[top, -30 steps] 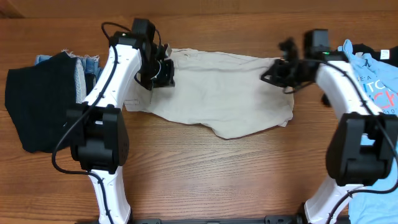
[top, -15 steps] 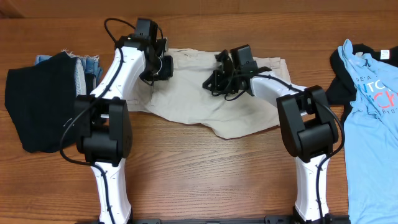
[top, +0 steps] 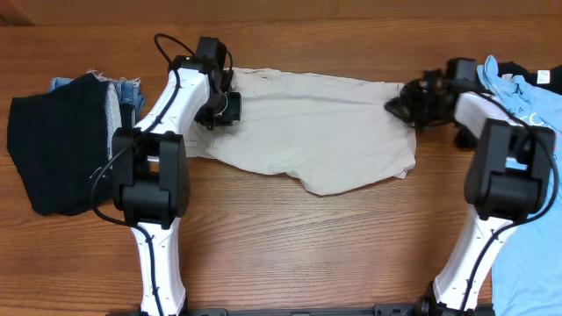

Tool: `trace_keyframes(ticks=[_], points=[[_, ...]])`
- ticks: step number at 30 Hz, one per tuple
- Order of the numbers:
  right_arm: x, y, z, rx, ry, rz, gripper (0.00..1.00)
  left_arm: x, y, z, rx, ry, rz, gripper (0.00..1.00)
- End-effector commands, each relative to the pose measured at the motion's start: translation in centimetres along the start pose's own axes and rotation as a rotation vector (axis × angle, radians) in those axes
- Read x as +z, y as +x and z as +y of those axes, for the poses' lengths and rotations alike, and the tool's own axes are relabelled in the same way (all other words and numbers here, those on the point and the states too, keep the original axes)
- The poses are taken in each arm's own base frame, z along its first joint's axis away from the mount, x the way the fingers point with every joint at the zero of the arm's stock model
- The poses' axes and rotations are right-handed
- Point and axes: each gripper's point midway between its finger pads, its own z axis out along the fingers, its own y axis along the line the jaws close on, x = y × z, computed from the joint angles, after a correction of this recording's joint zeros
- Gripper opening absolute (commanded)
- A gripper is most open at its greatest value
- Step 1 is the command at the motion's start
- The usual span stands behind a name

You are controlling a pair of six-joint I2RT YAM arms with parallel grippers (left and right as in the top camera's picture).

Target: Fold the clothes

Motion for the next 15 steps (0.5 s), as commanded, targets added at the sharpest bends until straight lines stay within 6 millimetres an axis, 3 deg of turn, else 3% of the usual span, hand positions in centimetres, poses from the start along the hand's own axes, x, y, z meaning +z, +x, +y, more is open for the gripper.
trace_keyframes(ticks=[1,5,6,10,11,12,13,15], points=[[-2.5,-0.6,-4.0,-0.003,0.121,-0.033,0.04,-1.3,-0.5,1.7,-0.047,0.054,-0.002,0.09],[-5.8,-0.7,-1.4,-0.075,0.102,-0.065,0.07,-5.6,-1.9,0.5,-0.072,0.171,-0.056,0.10],[-6.9,-0.6,-0.3,-0.104,0.097,-0.078,0.09,-7.0,-2.1,0.4,-0.076,0.191,-0.069,0.15],[-10.4,0.2,3.7,-0.159,0.054,-0.119,0.15,-9.9,-1.6,2.2,-0.111,0.163,-0.082,0.57],[-11.2,0.6,4.8,-0.175,0.031,-0.122,0.18,-10.0,-1.3,2.8,-0.125,0.152,-0.071,0.80],[-12.0,1.0,6.1,-0.197,0.004,-0.126,0.24,-10.0,-0.9,3.6,-0.145,0.148,-0.054,0.94],[-12.8,1.4,7.2,-0.225,-0.020,-0.131,0.25,-9.7,-0.4,4.4,-0.168,0.145,-0.033,1.00],[-13.7,2.1,8.8,-0.263,-0.056,-0.134,0.30,-9.3,0.2,5.9,-0.209,0.142,-0.014,1.00]])
